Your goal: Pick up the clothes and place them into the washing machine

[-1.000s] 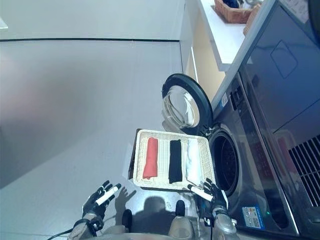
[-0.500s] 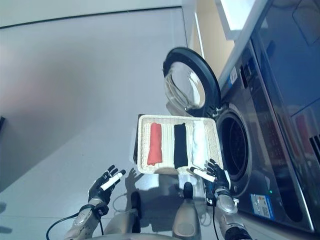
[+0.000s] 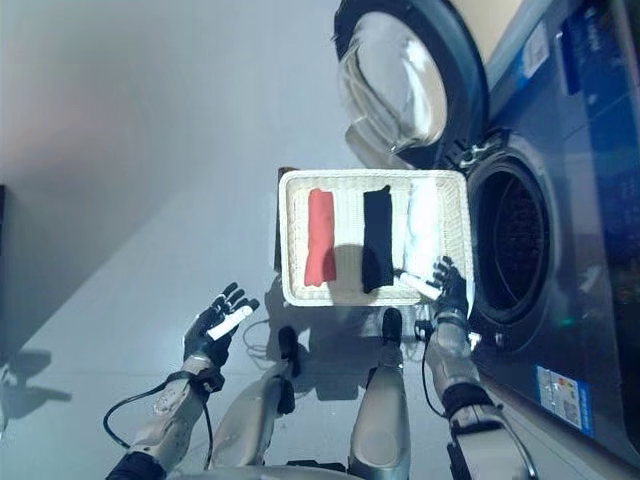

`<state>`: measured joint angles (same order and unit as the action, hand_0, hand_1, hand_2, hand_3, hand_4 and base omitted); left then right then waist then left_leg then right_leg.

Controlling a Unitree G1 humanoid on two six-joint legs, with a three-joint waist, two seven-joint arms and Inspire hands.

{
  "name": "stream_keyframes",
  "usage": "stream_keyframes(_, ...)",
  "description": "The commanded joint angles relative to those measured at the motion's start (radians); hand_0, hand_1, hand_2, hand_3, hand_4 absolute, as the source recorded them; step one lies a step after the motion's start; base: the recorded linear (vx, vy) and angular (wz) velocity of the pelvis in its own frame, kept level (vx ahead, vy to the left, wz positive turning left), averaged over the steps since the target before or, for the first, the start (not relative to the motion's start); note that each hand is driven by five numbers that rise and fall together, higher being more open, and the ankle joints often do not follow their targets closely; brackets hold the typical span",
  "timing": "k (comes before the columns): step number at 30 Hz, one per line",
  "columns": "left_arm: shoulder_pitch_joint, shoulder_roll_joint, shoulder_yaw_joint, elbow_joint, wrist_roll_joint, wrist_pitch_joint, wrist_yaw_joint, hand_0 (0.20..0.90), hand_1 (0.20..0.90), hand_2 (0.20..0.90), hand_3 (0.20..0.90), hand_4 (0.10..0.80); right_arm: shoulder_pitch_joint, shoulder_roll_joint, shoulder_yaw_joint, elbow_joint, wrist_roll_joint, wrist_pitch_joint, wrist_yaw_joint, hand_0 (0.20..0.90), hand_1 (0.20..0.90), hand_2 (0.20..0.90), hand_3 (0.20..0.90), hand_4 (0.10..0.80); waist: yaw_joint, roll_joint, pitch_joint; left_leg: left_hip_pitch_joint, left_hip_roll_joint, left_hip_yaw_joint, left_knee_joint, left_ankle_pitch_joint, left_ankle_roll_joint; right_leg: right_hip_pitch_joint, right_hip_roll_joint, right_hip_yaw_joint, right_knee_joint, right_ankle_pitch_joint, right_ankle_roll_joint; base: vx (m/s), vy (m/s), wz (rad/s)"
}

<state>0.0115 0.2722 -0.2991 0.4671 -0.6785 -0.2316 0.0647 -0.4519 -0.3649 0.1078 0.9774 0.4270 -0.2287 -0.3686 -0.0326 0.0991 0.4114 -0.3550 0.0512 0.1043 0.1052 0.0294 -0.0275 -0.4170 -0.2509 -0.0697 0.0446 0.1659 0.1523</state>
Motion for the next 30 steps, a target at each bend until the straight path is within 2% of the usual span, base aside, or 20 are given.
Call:
stream_keyframes(1,0.021,0.072,-0.018,-0.126,0.029,-0.085,0.017,0.9,0.9,0.9,0.9,0.8,-0.065,-0.065,0.008,0.01,-0.032,-0.059,-0.066,0.9,0.9,0.9,0.9,0.8,0.019,-0.027,-0.03,-0.121,0.041,-0.046,0.171,-0.048,-0.065,-0.055,-0.132,0.008,0.096,0.028,0.067,-0.05,0.03,0.07)
stream_keyframes(6,-0.003,0.073,-0.053,-0.131,0.033,-0.095,0.039,0.9,0.9,0.9,0.9,0.8,-0.195,-0.097,0.01,0.148,-0.027,-0.047,-0.116,0.9,0.9,0.9,0.9,0.8,0.033,-0.013,-0.01,-0.175,0.026,-0.054,0.217,-0.064,-0.063,-0.095,-0.142,0.014,0.134,0.016,0.066,-0.023,0.038,0.1)
stream_keyframes(13,-0.023,0.082,-0.088,-0.137,0.033,-0.101,0.057,0.9,0.9,0.9,0.9,0.8,-0.289,-0.115,0.015,0.25,-0.031,-0.038,-0.164,0.9,0.9,0.9,0.9,0.8,0.047,-0.002,0.001,-0.228,0.016,-0.065,0.276,-0.091,-0.058,-0.142,-0.142,0.023,0.193,-0.011,0.063,-0.007,0.015,0.04)
stream_keyframes(19,-0.022,0.116,-0.113,-0.211,0.038,-0.105,0.071,0.9,0.9,0.9,0.9,0.8,-0.388,-0.168,0.024,0.36,-0.072,0.0,-0.219,0.9,0.9,0.9,0.9,0.8,0.07,0.019,0.011,-0.304,0.002,-0.081,0.338,-0.104,-0.054,-0.208,-0.147,0.034,0.267,-0.045,0.056,-0.045,0.014,0.05)
stream_keyframes(25,-0.022,0.13,-0.123,-0.252,0.026,-0.109,0.083,0.9,0.9,0.9,0.9,0.8,-0.429,-0.218,0.016,0.428,-0.123,0.04,-0.286,0.9,0.9,0.9,0.9,0.8,0.085,0.036,0.006,-0.363,0.001,-0.086,0.387,-0.112,-0.057,-0.267,-0.147,0.039,0.321,-0.067,0.051,-0.018,0.015,0.04)
stream_keyframes(30,-0.026,0.127,-0.123,-0.254,0.016,-0.11,0.09,0.9,0.9,0.9,0.9,0.8,-0.436,-0.225,0.019,0.436,-0.126,0.05,-0.281,0.9,0.9,0.9,0.9,0.8,0.091,0.036,0.004,-0.414,0.015,-0.096,0.464,-0.136,-0.063,-0.321,-0.134,0.055,0.404,-0.11,0.04,-0.033,-0.01,0.0)
